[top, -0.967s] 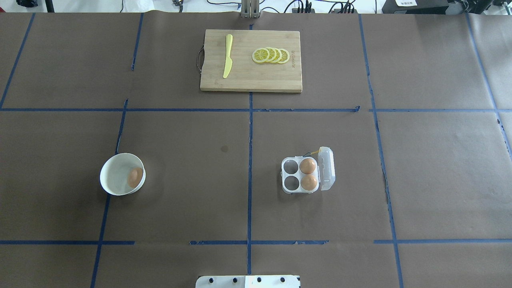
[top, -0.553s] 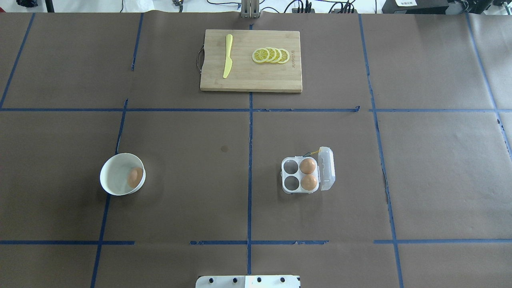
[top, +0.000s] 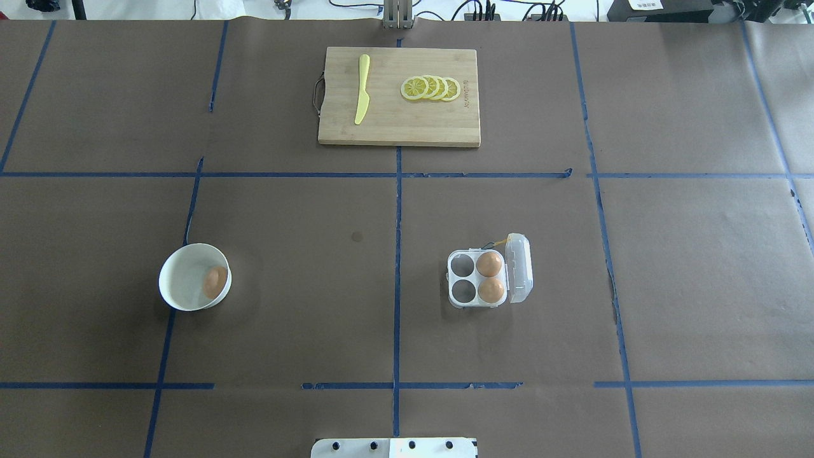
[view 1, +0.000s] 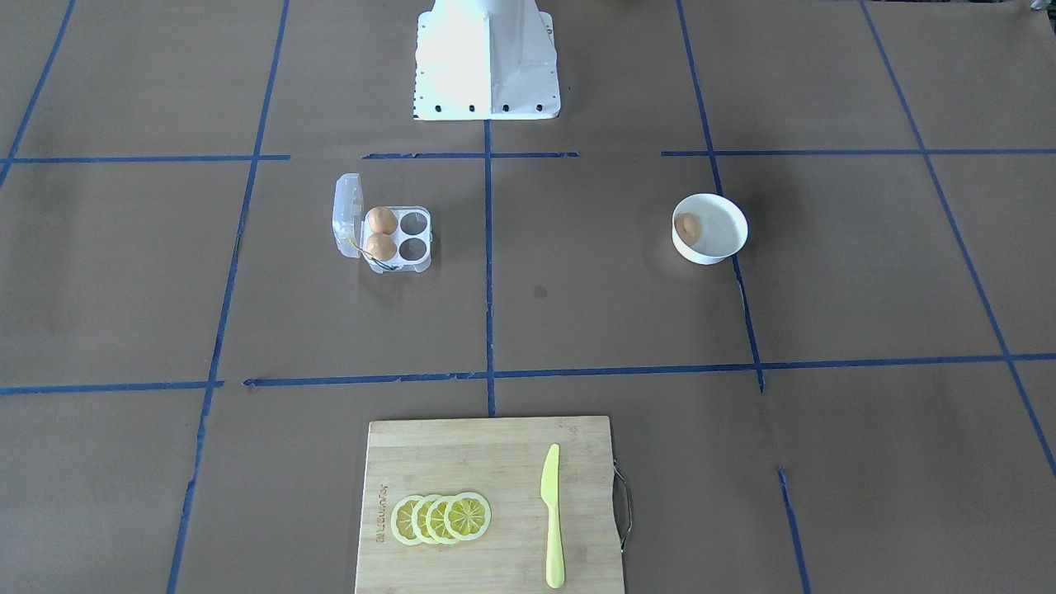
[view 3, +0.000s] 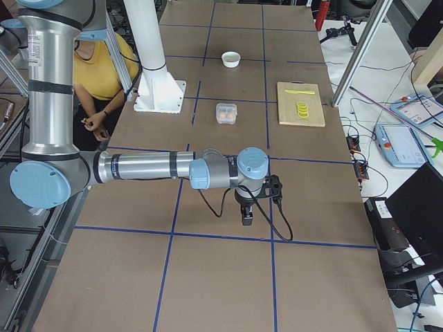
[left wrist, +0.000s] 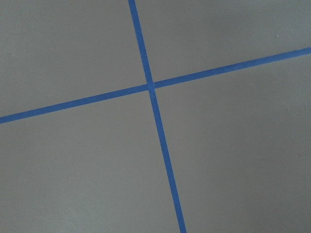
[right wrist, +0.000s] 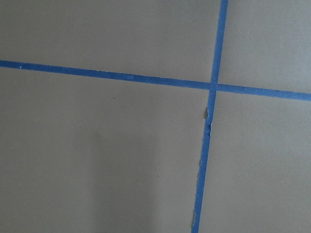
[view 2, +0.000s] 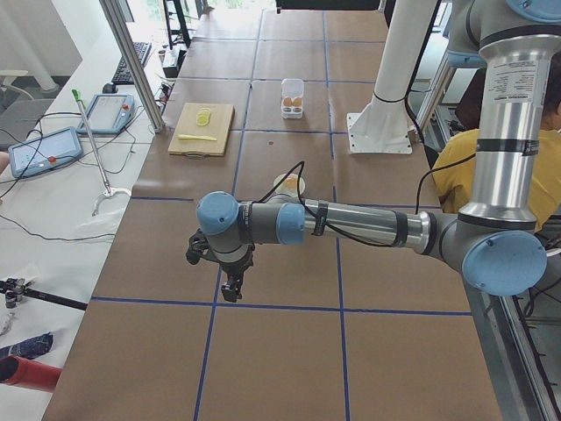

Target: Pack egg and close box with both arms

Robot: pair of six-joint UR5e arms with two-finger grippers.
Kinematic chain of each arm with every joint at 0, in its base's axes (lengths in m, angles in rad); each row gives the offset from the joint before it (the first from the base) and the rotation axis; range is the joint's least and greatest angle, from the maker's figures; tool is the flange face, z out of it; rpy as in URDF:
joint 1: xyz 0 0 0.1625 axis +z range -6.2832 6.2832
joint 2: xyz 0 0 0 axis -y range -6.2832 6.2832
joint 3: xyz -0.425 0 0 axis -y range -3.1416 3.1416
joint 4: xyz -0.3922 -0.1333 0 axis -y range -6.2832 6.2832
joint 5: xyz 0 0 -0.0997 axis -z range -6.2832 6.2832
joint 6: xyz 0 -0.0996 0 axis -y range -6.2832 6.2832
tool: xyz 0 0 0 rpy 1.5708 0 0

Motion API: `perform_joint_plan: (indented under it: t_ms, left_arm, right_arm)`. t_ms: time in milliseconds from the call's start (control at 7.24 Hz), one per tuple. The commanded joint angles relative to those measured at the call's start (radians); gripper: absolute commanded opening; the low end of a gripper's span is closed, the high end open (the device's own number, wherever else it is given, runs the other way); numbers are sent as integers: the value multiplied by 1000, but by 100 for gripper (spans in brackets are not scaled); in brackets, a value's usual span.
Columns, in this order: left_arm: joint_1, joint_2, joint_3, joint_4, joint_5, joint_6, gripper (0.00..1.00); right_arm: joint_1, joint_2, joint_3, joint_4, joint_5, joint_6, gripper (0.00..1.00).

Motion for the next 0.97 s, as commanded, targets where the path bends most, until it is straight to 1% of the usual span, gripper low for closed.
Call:
perform_joint_plan:
  t_ms: [0,138,276,553,691,829]
  left_arm:
    - [18,-4,-30,-52,-54,-19,100]
    - [57,-4,-71,-71,-64,-66,100]
    - [139,-4,-126,-107,-64,-155,100]
    - [254,-4,-203,-167,-67,-409,100]
    - [325,-3,-203,-225,-96,-544,100]
    - [386,-3,-202,-311,-128,-756,100]
  right_arm:
    - [-1,-10,19,2,6,2,100]
    - [-1,-10,22,4,6,2,100]
    - [-3,-10,26,2,8,2,100]
    - [-3,-10,24,2,73,5,100]
    - [-3,-12,24,2,81,7,100]
    - [-4,-10,23,1,81,7,100]
